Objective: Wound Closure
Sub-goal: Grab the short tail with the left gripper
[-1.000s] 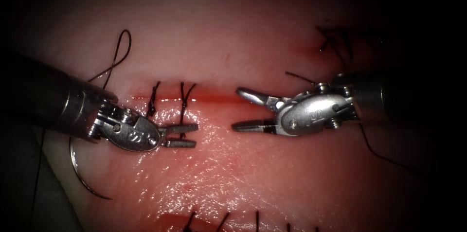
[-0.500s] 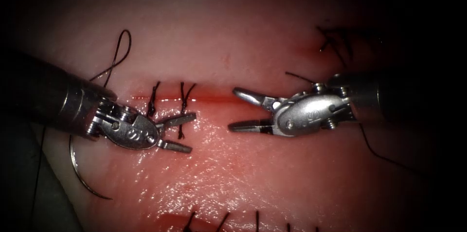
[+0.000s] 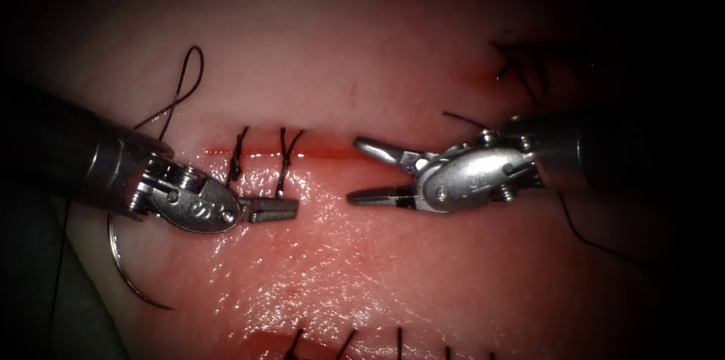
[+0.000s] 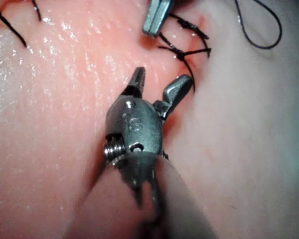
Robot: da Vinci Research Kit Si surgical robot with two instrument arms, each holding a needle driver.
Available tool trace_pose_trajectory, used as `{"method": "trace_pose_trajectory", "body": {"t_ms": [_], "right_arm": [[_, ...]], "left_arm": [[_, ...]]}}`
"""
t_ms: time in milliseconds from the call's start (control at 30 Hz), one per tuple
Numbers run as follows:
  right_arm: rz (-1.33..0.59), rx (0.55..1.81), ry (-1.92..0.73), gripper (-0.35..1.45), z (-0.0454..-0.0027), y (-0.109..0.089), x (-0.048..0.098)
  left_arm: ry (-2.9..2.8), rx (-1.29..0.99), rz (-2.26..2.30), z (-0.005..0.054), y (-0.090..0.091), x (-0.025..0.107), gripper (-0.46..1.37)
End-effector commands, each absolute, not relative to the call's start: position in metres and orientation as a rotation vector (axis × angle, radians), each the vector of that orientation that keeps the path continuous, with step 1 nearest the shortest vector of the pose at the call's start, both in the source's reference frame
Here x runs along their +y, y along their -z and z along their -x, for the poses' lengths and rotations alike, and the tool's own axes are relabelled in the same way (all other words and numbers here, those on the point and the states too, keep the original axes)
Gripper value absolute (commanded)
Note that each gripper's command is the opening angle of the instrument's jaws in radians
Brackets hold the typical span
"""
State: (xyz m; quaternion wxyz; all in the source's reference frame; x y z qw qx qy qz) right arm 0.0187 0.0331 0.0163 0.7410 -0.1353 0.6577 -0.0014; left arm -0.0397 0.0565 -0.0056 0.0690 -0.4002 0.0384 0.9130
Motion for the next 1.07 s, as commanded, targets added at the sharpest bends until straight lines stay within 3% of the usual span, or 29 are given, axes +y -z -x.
{"method": "trace_pose_trajectory", "body": {"t_ms": [33,167,533,1067], "right_arm": [[0.297,1.440,0.005,1.17,-0.0190,-0.0165,0.0331],[0.249,1.513,0.039,0.98,-0.0197,-0.0173,0.0329],[0.216,1.535,0.019,1.23,-0.0229,-0.0196,0.0324],[0.204,1.547,0.022,1.17,-0.0233,-0.0193,0.0321]], "left_arm": [[-2.754,0.108,1.207,0.0398,0.0058,0.0565,-0.35],[-2.751,0.113,1.210,0.0401,0.0063,0.0565,-0.35],[-2.757,0.115,1.209,0.0402,0.0071,0.0563,-0.35],[-2.752,0.110,1.218,0.0405,0.0073,0.0561,-0.35]]}}
